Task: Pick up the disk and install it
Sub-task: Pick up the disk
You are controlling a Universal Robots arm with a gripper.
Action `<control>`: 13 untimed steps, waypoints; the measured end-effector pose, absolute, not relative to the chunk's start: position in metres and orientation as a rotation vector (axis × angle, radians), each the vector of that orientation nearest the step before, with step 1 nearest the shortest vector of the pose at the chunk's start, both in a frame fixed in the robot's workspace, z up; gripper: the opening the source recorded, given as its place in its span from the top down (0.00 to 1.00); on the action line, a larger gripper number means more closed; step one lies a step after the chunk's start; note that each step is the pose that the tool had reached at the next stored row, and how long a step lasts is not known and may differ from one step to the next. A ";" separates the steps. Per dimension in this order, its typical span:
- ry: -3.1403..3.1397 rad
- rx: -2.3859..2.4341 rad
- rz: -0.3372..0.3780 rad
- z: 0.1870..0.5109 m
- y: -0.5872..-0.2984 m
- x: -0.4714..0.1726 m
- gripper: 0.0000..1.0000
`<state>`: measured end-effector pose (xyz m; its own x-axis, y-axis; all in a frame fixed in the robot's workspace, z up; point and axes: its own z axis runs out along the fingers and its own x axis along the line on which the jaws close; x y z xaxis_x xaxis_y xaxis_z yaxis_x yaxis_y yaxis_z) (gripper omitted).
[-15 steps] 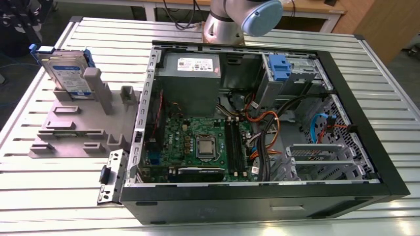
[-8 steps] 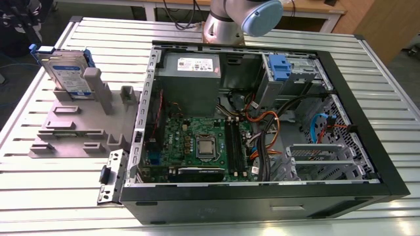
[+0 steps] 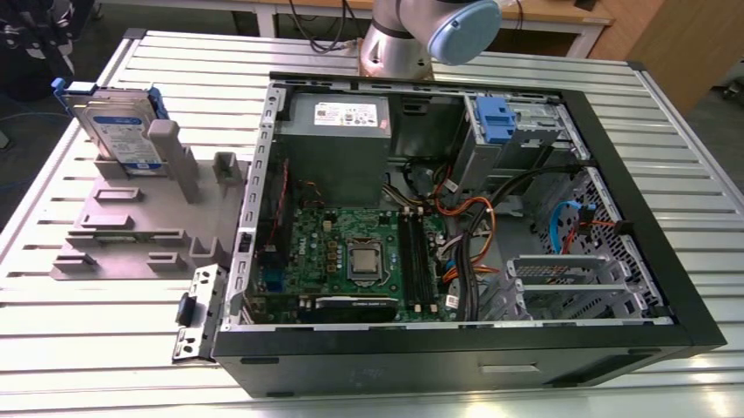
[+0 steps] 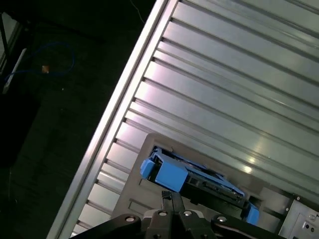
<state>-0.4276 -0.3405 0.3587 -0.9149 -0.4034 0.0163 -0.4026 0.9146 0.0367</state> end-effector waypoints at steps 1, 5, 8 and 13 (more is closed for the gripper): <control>-3.048 0.654 -0.051 0.359 -0.340 -0.428 0.89; -3.040 0.689 -0.050 0.359 -0.340 -0.428 0.89; -3.036 0.706 -0.050 0.359 -0.340 -0.428 0.89; -3.033 0.717 -0.050 0.359 -0.340 -0.428 0.89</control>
